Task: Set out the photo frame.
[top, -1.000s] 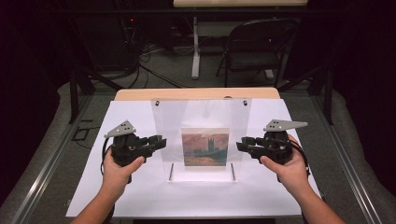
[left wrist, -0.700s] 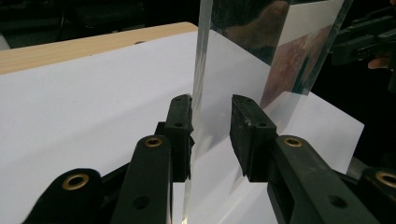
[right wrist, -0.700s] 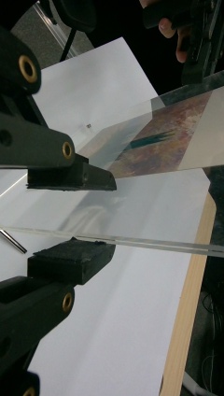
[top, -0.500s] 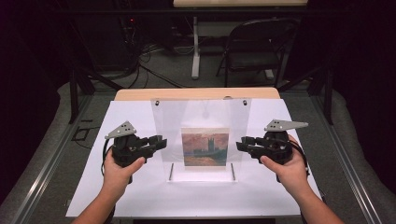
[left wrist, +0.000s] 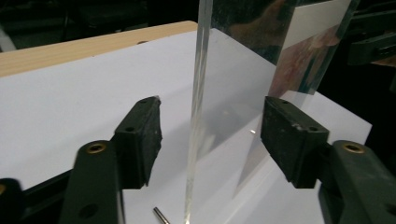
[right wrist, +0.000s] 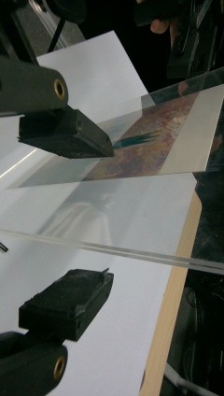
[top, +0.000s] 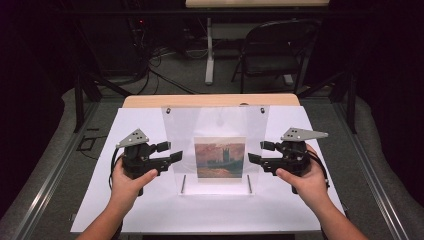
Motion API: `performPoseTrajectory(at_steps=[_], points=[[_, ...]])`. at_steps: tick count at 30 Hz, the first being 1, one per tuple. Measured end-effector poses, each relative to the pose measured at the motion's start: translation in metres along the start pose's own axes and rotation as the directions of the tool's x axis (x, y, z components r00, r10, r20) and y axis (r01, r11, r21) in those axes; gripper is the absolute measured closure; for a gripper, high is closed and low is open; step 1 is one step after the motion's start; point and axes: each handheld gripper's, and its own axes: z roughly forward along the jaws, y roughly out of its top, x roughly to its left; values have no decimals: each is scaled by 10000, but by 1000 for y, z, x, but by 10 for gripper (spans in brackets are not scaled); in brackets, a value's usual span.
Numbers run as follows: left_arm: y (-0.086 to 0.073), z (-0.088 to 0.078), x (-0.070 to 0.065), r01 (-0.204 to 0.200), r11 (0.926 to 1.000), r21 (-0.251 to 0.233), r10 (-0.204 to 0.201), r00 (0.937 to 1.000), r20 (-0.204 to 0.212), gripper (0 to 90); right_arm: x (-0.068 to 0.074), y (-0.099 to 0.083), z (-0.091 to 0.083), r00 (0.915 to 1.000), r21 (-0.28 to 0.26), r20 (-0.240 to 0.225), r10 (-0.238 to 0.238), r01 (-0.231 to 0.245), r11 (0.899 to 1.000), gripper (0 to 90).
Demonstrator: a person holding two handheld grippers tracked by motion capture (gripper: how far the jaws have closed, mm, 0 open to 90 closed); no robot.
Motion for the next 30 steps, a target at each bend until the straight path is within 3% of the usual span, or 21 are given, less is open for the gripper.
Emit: performPoseTrajectory(at_steps=[7,15,21,30], points=[[0,-2,-2,-479,9988,86,482,9978,-450,312,5,0,-1,9975,-50,446,-550,553,9985,275],[-2,-18,0,-570,9984,23,570,9954,-776,312,5,-2,-9,9934,48,874,-742,741,9972,270],[-8,-36,9,-391,9992,-92,376,9912,-1267,315,-5,-6,-24,9899,-83,1302,-555,570,9983,270],[-25,-60,24,358,9985,-413,-430,9811,-1889,319,-13,-20,-47,9823,-261,1868,-162,215,9994,271]])
